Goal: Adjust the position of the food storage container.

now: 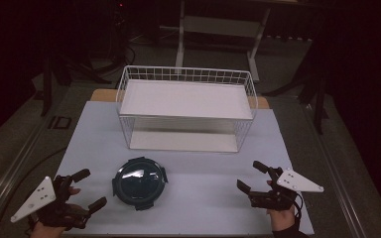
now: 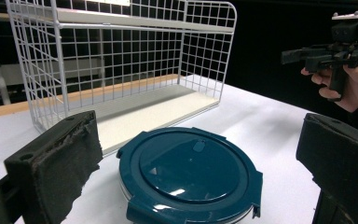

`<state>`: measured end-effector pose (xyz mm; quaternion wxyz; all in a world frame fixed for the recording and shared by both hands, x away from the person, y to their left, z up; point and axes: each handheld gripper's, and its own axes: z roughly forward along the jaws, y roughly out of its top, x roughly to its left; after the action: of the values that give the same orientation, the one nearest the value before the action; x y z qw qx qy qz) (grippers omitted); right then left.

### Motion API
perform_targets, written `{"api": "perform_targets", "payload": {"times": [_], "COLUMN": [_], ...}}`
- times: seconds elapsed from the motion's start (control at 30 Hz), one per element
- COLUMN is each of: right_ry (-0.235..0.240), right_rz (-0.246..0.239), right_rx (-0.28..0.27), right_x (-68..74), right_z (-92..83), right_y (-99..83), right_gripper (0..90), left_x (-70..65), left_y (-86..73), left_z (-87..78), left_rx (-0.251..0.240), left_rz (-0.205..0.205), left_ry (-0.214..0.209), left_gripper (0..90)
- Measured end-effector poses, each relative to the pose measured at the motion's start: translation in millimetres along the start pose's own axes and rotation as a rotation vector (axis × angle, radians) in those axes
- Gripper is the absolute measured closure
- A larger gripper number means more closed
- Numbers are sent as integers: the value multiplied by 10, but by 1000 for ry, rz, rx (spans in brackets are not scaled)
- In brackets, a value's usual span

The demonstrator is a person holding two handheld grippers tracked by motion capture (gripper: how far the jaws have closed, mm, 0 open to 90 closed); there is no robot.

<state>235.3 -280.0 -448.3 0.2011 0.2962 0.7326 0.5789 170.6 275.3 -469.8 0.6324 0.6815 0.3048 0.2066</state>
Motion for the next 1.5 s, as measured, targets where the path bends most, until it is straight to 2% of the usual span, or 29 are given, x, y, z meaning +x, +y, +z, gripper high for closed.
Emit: {"api": "perform_targets", "payload": {"times": [0.27,0.37,0.4,0.43,0.53,0.6,0.63,0.67,0.7,0.77,0.8,0.83,0.87,0.9,0.97,1.0,1.03,1.07,1.17,1.2,1.23,1.33,1.37,1.5], "right_ry": [4,8,9,5,4,5,8,8,10,13,13,18,17,18,18,19,21,21,22,23,25,29,35,36], "right_rz": [-6,1,2,1,-1,6,4,4,-2,-2,-2,0,-2,-1,1,2,6,7,7,7,7,5,7,10], "right_rx": [-13,-16,-15,-16,-23,-38,-41,-41,-40,-39,-39,-37,-37,-37,-36,-36,-36,-36,-36,-32,-30,-26,-24,-19], "right_x": [69,75,74,77,81,86,94,94,108,113,113,115,115,117,114,112,110,110,110,110,112,116,119,114], "right_z": [-48,-55,-54,-55,-60,-67,-70,-70,-63,-56,-56,-51,-51,-51,-50,-51,-52,-53,-46,-42,-37,-31,-27,-28], "right_y": [60,88,95,106,135,165,182,182,197,200,200,197,194,191,182,179,176,174,165,160,155,146,138,121], "right_gripper": [136,136,136,136,136,136,136,136,136,136,136,136,136,136,136,136,136,136,136,136,136,136,136,136], "left_x": [-45,-55,-52,-49,-38,-15,6,6,29,45,45,73,73,121,151,151,174,199,258,258,306,364,407,423], "left_y": [17,43,60,82,136,182,211,211,219,207,207,168,168,95,25,25,-30,-100,-201,-201,-244,-281,-304,-322], "left_z": [6,16,17,20,2,-27,-55,-55,-80,-99,-99,-116,-116,-114,-100,-100,-88,-67,-23,-23,13,49,90,180], "left_rx": [8,18,25,33,42,52,81,81,123,153,153,177,177,217,258,258,285,321,379,379,420,444,476,493], "left_rz": [-11,-44,-66,-72,-70,-57,-35,-35,-17,-2,-2,-4,-4,-10,-11,-11,-17,-24,-16,-16,-13,-27,-31,-28], "left_ry": [-21,-38,-56,-74,-80,-79,-85,-85,-85,-84,-84,-99,-99,-107,-98,-98,-98,-85,-67,-67,-41,-29,-18,-27], "left_gripper": [1,1,1,1,1,1,1,9,46,88,158,179,222,274,367,425,474,525,690,727,767,892,900,900]}}
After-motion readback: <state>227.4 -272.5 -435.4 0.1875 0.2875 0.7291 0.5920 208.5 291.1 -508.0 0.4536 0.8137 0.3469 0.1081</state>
